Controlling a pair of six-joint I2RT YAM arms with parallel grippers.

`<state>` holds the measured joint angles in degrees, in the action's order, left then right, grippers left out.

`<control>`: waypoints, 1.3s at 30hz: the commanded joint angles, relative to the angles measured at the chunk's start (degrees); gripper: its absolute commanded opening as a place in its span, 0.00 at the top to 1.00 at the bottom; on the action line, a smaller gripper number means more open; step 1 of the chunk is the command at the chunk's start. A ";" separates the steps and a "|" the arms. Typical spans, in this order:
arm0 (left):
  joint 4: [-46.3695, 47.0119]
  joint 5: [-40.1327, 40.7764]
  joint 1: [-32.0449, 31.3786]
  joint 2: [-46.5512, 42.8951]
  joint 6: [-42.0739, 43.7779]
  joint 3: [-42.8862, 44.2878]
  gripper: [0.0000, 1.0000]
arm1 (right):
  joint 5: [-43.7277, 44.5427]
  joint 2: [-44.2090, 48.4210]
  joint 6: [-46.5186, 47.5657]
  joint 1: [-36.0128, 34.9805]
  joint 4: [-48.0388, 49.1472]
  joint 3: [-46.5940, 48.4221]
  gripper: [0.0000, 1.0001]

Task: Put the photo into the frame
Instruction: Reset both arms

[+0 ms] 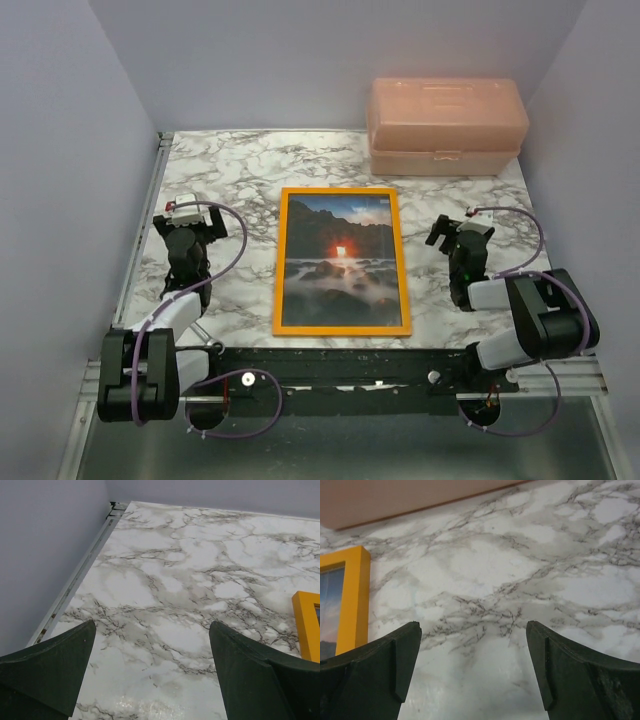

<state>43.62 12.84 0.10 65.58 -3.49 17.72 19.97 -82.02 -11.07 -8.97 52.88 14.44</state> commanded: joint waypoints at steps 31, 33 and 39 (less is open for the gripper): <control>16.94 -14.83 1.48 7.17 -0.22 -3.97 0.02 | -15.84 -11.39 5.04 5.02 20.88 0.44 0.00; 17.86 -14.55 1.13 7.49 0.28 -4.00 0.01 | -15.74 -11.30 5.06 5.03 21.04 0.30 0.00; 17.68 -14.40 1.03 7.59 0.30 -3.92 0.01 | -15.59 -11.24 5.11 5.02 21.50 -0.02 0.00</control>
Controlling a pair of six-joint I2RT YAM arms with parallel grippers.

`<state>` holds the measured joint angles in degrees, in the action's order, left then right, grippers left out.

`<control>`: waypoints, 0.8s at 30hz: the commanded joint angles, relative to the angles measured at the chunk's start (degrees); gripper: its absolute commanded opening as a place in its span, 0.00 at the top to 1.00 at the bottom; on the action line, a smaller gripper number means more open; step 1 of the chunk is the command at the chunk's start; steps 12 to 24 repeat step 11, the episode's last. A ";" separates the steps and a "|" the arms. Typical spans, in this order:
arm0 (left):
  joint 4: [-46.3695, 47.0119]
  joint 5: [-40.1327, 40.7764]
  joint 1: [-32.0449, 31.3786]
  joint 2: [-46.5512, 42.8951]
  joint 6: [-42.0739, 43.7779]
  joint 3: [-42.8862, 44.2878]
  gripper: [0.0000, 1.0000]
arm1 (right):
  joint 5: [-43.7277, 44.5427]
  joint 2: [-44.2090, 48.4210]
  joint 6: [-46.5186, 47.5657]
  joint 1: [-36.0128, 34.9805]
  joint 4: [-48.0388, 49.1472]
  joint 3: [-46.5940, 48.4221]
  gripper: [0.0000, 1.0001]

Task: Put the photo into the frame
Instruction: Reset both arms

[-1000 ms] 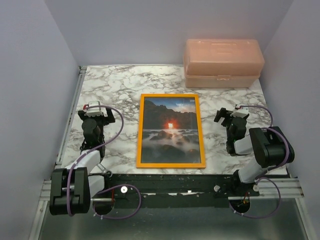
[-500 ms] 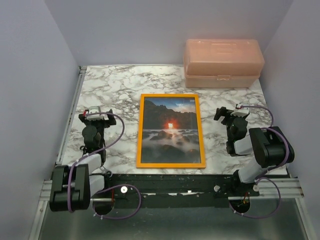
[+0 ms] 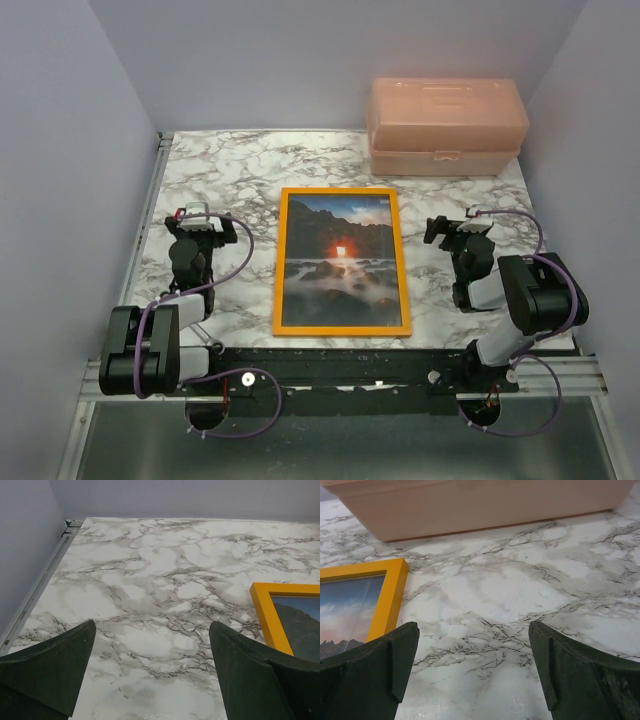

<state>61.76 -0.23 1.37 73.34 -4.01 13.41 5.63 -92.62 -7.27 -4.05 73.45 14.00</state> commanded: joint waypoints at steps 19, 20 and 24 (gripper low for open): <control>-0.43 -1.59 -0.33 -0.22 1.01 0.35 0.01 | -1.23 -0.63 1.34 0.10 0.88 0.44 0.00; -0.43 -1.59 -0.33 -0.22 1.01 0.35 0.01 | -1.23 -0.63 1.34 0.10 0.88 0.44 0.00; -0.43 -1.59 -0.33 -0.22 1.01 0.35 0.01 | -1.23 -0.63 1.34 0.10 0.88 0.44 0.00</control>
